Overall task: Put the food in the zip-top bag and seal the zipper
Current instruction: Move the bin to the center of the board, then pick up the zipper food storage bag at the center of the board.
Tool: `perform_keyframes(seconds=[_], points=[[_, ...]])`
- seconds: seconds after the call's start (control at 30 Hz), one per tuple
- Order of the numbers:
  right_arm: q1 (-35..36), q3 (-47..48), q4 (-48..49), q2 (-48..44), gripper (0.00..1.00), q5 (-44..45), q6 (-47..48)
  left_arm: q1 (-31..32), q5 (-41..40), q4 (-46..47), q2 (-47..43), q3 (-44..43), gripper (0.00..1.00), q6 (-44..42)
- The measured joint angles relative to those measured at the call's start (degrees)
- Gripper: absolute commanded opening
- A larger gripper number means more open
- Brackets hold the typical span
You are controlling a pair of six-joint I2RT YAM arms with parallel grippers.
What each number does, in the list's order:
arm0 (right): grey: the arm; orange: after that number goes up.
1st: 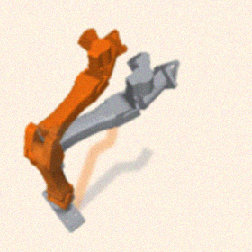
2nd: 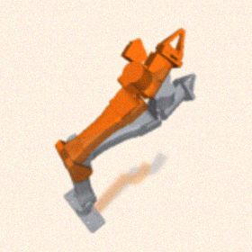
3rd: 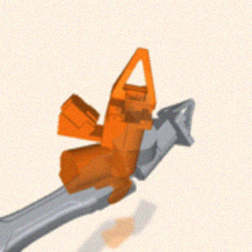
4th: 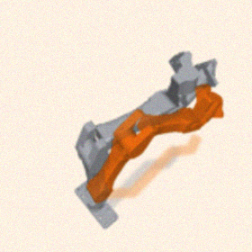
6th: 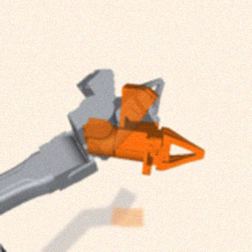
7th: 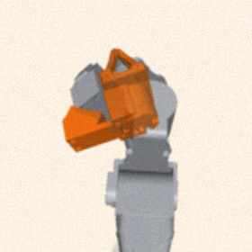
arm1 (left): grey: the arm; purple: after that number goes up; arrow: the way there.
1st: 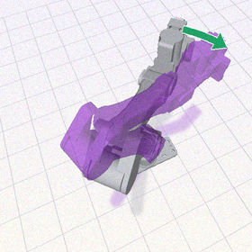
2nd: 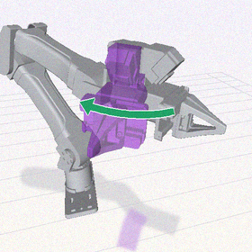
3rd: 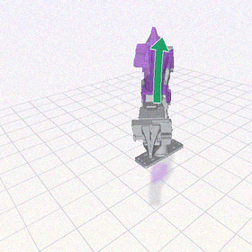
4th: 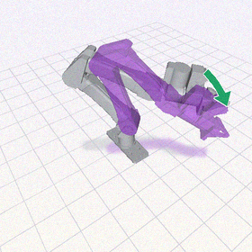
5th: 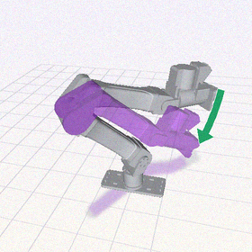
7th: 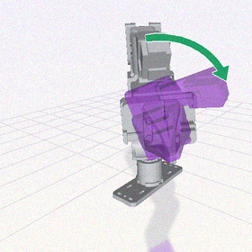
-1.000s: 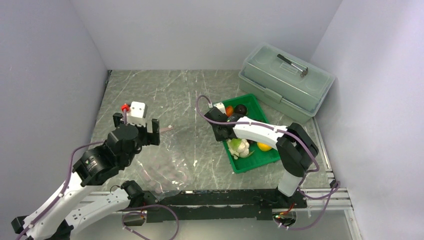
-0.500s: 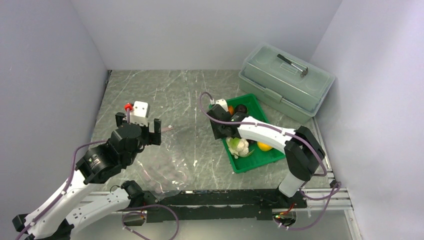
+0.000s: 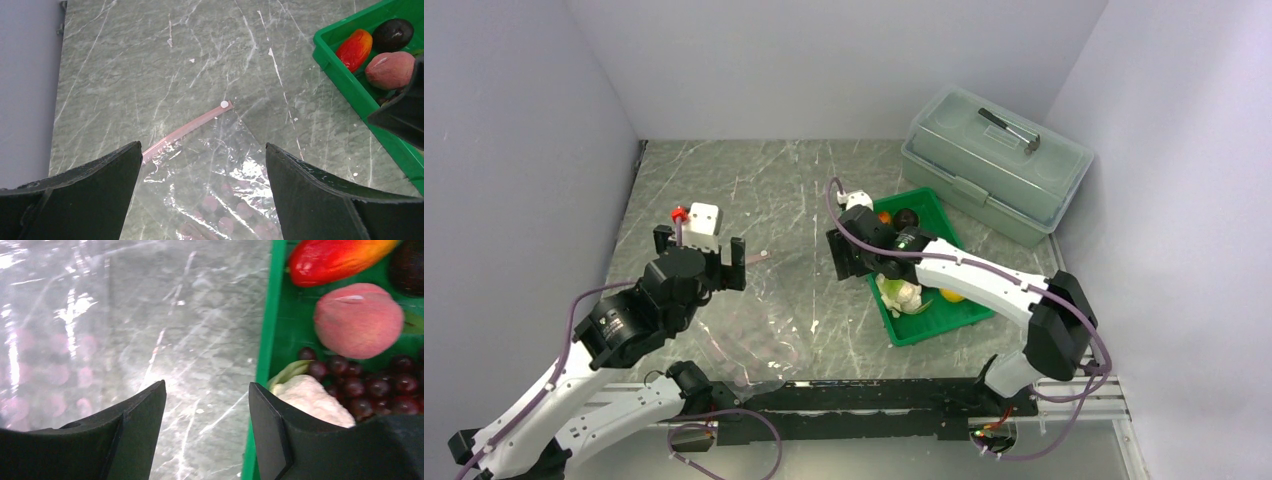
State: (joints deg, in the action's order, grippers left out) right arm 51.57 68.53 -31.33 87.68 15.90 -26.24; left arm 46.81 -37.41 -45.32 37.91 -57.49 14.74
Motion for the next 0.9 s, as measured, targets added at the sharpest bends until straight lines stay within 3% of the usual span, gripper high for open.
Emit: perform_keyframes(seconds=[0.27,0.47,0.9], points=[[4.04,0.00,2.23,-1.75,0.69,-8.24,-1.77,0.00,0.00,-0.02,-0.33,0.00,0.99,0.00],[6.05,0.00,5.55,-0.98,0.78,-14.03,-3.87,0.00,0.00,-0.02,-0.83,0.00,0.99,0.00],[9.35,0.00,11.61,7.61,0.81,-20.52,-7.80,0.00,0.02,-0.02,-1.07,0.00,0.99,0.00]])
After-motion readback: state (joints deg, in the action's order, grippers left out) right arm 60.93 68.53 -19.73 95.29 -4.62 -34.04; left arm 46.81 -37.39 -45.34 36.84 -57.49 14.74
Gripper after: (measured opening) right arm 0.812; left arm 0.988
